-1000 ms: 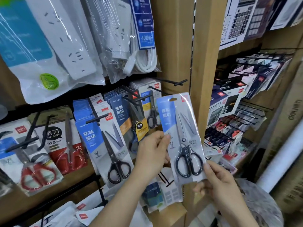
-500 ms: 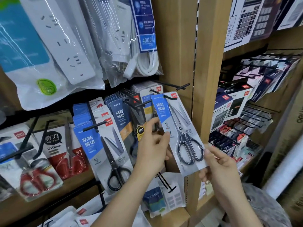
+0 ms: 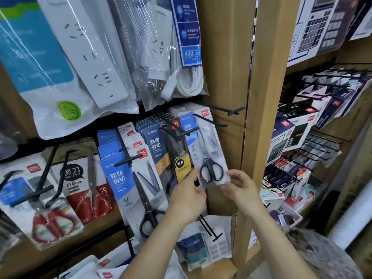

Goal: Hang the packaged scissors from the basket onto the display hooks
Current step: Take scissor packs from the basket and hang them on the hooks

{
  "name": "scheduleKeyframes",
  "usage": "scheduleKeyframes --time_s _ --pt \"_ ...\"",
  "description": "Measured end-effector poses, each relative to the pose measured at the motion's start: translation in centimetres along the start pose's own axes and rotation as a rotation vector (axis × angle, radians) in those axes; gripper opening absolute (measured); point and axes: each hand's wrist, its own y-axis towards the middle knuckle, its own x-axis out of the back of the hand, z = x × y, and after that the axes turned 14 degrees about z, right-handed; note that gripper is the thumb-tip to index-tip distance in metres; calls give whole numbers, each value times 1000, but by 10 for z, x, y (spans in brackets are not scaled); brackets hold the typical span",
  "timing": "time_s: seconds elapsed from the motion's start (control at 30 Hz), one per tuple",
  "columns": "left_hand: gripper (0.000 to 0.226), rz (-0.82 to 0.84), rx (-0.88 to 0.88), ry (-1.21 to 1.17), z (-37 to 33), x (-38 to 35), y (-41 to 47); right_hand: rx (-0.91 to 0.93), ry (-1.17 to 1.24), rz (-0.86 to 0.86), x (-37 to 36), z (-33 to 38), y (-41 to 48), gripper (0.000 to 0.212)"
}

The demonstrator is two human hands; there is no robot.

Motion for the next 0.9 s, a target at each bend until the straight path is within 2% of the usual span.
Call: scheduleKeyframes --time_s 0.1,0.2,0.3,0.37,0.47,0.6,0.63,0.7,0.77,0.9 --pt "54 3 -44 83 12 -6 -14 -52 -96 15 3 -15 -7 38" --pt "43 30 -110 76 31 -21 -31 -104 -89 -23 11 -24 -36 31" --pt "44 113 -118 7 57 -45 -50 -158 -111 -58 22 -40 -80 18" --pt "42 173 -118 -14 77 -61 -59 -211 -161 -75 31 -54 -120 22" --pt "40 296 -113 -15 106 -85 -67 -344 -258 -182 45 -71 -186 26" --pt "34 457 -103 5 145 -135 -84 -539 -390 -333 63 -92 -274 18" --pt "39 499 -83 -3 157 -149 -89 -590 -400 -360 67 -101 -295 17" --pt "59 593 -27 -10 179 -179 -104 -692 -376 -431 73 -124 -337 17" --pt "67 674 46 -8 201 -206 -118 -785 -301 -504 75 -145 -371 19" --pt "44 861 79 105 235 -260 -139 -905 -157 -629 77 -196 -424 22"
